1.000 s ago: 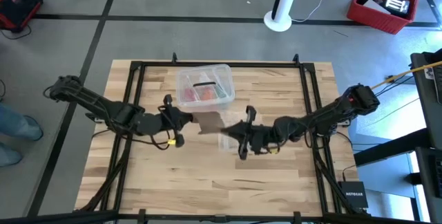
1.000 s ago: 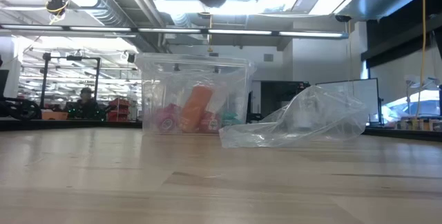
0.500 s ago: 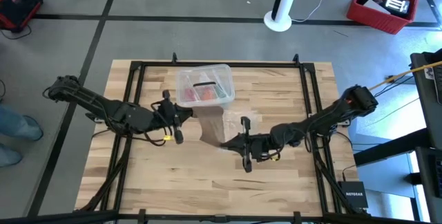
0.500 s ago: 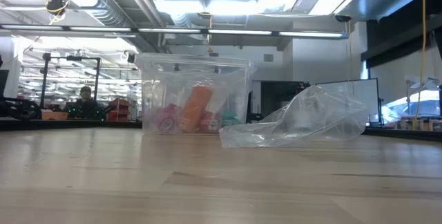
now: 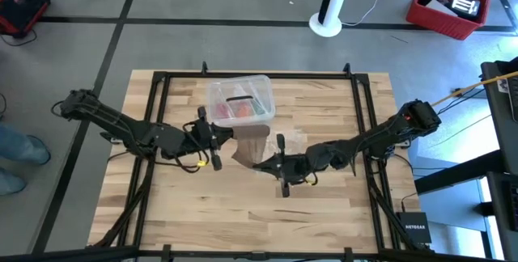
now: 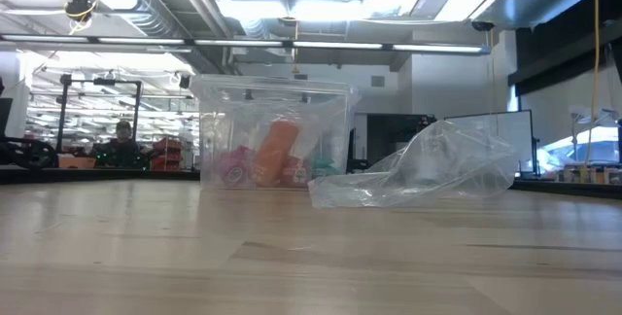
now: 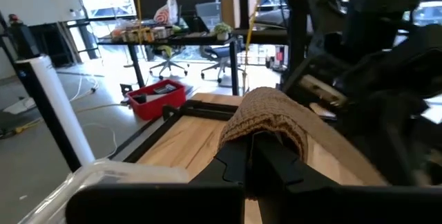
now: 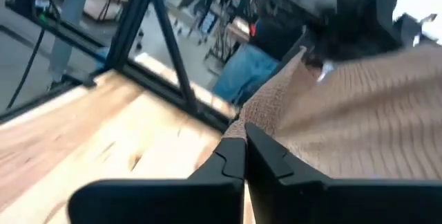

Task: Roll bandage
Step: Roll the brown bandage

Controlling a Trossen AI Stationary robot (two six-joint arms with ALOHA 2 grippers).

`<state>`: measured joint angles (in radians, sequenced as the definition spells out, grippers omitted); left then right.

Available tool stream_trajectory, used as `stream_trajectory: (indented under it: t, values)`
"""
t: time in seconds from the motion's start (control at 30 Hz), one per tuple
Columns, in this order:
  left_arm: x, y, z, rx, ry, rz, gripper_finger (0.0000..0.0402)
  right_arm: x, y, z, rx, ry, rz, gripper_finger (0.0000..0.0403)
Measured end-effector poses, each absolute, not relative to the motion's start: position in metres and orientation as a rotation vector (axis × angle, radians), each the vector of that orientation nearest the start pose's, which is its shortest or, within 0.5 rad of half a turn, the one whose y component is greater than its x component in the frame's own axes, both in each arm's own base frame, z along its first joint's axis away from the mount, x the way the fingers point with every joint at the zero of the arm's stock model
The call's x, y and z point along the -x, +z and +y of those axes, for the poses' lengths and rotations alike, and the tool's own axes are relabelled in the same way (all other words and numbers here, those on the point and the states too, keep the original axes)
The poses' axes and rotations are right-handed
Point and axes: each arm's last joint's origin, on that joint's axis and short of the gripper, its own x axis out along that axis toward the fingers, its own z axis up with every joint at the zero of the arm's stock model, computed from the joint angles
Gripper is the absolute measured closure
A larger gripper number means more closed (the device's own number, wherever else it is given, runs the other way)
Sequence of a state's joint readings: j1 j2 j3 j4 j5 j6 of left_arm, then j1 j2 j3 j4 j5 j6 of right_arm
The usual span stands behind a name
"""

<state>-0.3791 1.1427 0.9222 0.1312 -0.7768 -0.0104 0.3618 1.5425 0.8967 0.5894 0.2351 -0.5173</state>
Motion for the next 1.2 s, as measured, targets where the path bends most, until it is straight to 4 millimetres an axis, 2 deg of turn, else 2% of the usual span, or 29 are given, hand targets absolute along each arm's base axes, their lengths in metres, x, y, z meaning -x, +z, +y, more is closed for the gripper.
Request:
stream_trajectory:
  t: [0.33,0.53,0.63,0.87,0.97,1.2]
  values:
    - [-0.236,0.342,-0.086,-0.088,0.343,0.072,0.0402,-0.321,0.257,0.111,0.530,0.073,0.098,0.0394]
    - [-0.236,0.342,-0.086,-0.102,0.341,0.075,0.0402,-0.322,0.256,0.106,0.489,0.038,0.110,0.0372]
    - [-0.236,0.342,-0.086,-0.109,0.340,0.076,0.0402,-0.322,0.256,0.105,0.475,0.023,0.119,0.0346]
    - [-0.236,0.342,-0.086,-0.116,0.336,0.078,0.0402,-0.320,0.247,0.104,0.469,0.028,0.209,0.0252]
    - [-0.236,0.342,-0.086,-0.116,0.336,0.079,0.0402,-0.320,0.245,0.103,0.484,-0.023,0.236,0.0219]
    - [-0.236,0.343,-0.086,-0.116,0.337,0.069,0.0402,-0.316,0.252,0.104,0.481,-0.041,0.217,0.0176]
